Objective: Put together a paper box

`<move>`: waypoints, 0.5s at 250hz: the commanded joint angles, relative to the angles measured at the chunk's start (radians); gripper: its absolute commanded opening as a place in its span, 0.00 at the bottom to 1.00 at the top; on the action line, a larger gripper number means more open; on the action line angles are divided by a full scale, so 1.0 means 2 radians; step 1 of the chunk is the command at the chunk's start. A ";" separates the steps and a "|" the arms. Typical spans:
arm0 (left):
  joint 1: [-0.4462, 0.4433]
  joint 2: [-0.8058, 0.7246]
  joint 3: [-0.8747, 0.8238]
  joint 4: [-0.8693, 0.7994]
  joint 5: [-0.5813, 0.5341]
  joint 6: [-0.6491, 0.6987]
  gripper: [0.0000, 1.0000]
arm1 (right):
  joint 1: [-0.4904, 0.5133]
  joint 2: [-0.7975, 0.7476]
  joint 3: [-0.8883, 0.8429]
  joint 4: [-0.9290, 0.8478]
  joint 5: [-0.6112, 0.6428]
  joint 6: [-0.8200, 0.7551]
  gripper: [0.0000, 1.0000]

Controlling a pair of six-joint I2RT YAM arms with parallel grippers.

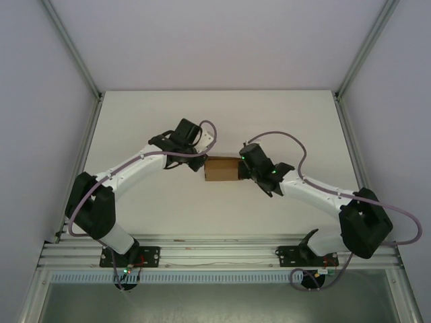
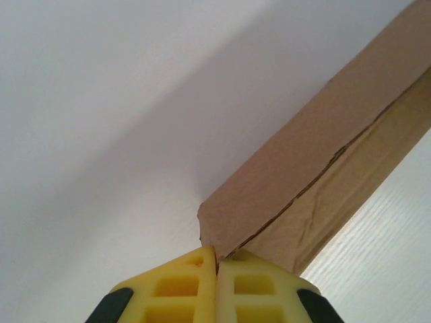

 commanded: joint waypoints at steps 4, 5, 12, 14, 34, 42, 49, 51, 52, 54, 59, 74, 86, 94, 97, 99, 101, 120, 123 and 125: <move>-0.001 -0.003 0.025 0.010 0.017 -0.042 0.00 | 0.008 0.023 0.001 -0.081 -0.003 0.002 0.00; -0.002 -0.002 0.025 0.009 0.017 -0.044 0.00 | 0.008 0.024 0.001 -0.082 -0.003 0.003 0.00; -0.003 -0.001 0.029 0.007 0.020 -0.061 0.00 | 0.010 0.026 0.004 -0.084 0.002 0.005 0.00; -0.003 -0.002 0.030 0.006 0.022 -0.066 0.00 | 0.010 0.026 0.005 -0.085 0.004 0.007 0.00; -0.004 0.001 0.038 0.001 0.023 -0.139 0.00 | 0.012 0.029 0.013 -0.093 0.013 0.019 0.00; -0.004 -0.001 0.038 0.000 0.015 -0.173 0.00 | 0.013 0.031 0.016 -0.097 0.014 0.024 0.00; -0.004 -0.003 0.038 -0.002 0.008 -0.203 0.00 | 0.013 0.032 0.019 -0.102 0.017 0.030 0.00; -0.004 -0.003 0.039 -0.004 0.007 -0.209 0.00 | 0.013 0.032 0.020 -0.104 0.018 0.032 0.00; -0.004 -0.003 0.039 -0.005 0.007 -0.212 0.00 | 0.013 0.032 0.020 -0.104 0.018 0.032 0.00; -0.004 -0.004 0.039 -0.006 0.008 -0.216 0.00 | 0.013 0.032 0.021 -0.105 0.020 0.034 0.00; -0.004 -0.004 0.038 -0.008 0.010 -0.227 0.00 | 0.013 0.034 0.022 -0.108 0.021 0.037 0.00; -0.003 -0.007 0.031 -0.002 0.029 -0.264 0.00 | 0.014 0.035 0.027 -0.115 0.024 0.048 0.00; -0.003 -0.003 0.031 -0.004 0.037 -0.280 0.00 | 0.016 0.035 0.028 -0.116 0.025 0.053 0.00; -0.003 -0.001 0.034 -0.009 0.031 -0.290 0.00 | 0.018 0.034 0.029 -0.115 0.025 0.054 0.00; -0.003 0.001 0.035 -0.012 0.029 -0.292 0.00 | 0.019 0.034 0.029 -0.115 0.025 0.054 0.00; -0.003 0.002 0.036 -0.014 0.027 -0.294 0.00 | 0.020 0.034 0.030 -0.115 0.025 0.054 0.00; -0.003 0.003 0.037 -0.016 0.027 -0.295 0.00 | 0.021 0.035 0.029 -0.115 0.026 0.054 0.00; -0.002 0.010 0.036 -0.022 0.024 -0.303 0.00 | 0.027 0.037 0.031 -0.115 0.034 0.055 0.00; -0.002 0.011 0.036 -0.022 0.024 -0.305 0.00 | 0.028 0.037 0.031 -0.116 0.036 0.055 0.00; -0.002 0.011 0.035 -0.023 0.023 -0.307 0.00 | 0.027 0.037 0.031 -0.117 0.036 0.055 0.00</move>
